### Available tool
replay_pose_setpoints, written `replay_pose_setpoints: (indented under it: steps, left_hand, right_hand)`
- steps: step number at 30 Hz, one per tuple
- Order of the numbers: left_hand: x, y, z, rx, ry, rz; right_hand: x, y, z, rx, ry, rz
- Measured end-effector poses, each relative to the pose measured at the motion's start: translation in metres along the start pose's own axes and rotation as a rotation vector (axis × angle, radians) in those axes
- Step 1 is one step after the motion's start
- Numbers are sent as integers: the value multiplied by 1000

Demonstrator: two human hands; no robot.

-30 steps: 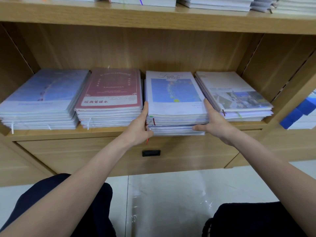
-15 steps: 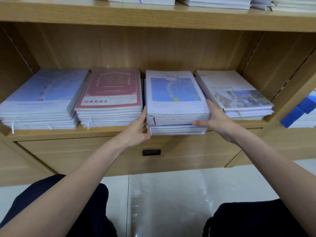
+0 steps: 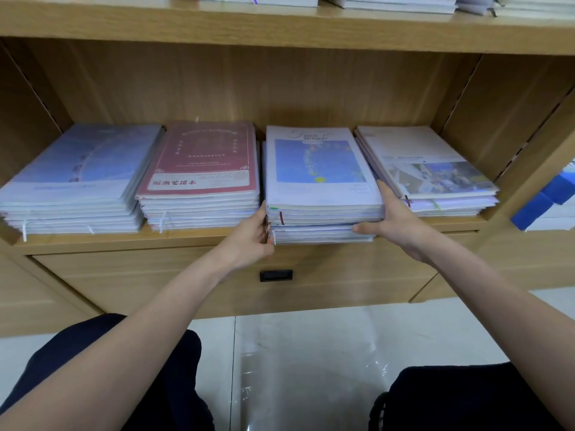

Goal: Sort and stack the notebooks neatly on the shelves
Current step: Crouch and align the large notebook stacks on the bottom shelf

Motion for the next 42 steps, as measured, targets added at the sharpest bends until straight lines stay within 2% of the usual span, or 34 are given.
replay_pose_setpoints:
  steps: [7,11,15,21,27,32,37,42]
  left_hand:
    - [2,-5,6,142,25,-57]
    - [6,-10,7,299,53,-213]
    - [8,-8,1,462,40,-363]
    - [7,-10,3,420,83,-356]
    - [5,-9,2,388,98,-365]
    - [4,-12,-8,362,115,-325]
    - [3,-12,-18,398,190,-385]
    - [5,-10,-16,427,179,-409]
  right_hand:
    - [-7,0,0,-25,-37,21]
    - [-6,-6,-5,-24,31,-46]
    - [-6,-6,-7,-302,35,-46]
    - [-8,-6,-4,-387,15,-113]
    - [-6,-8,-4,-452,16,-102]
    - [-8,-9,6,-328,4,-37]
    - [-6,-11,15,-391,-60,-63]
    - [-1,-15,7,-264,-45,-55]
Point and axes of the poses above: each hand's wrist, its own x-axis towards the middle knuckle, its own y-axis out of the palm, z = x × y, the point moved 4 cm from there along x, towards the middle knuckle, and after that the axes turned 1 degree about -y, right-handed, at the moved point
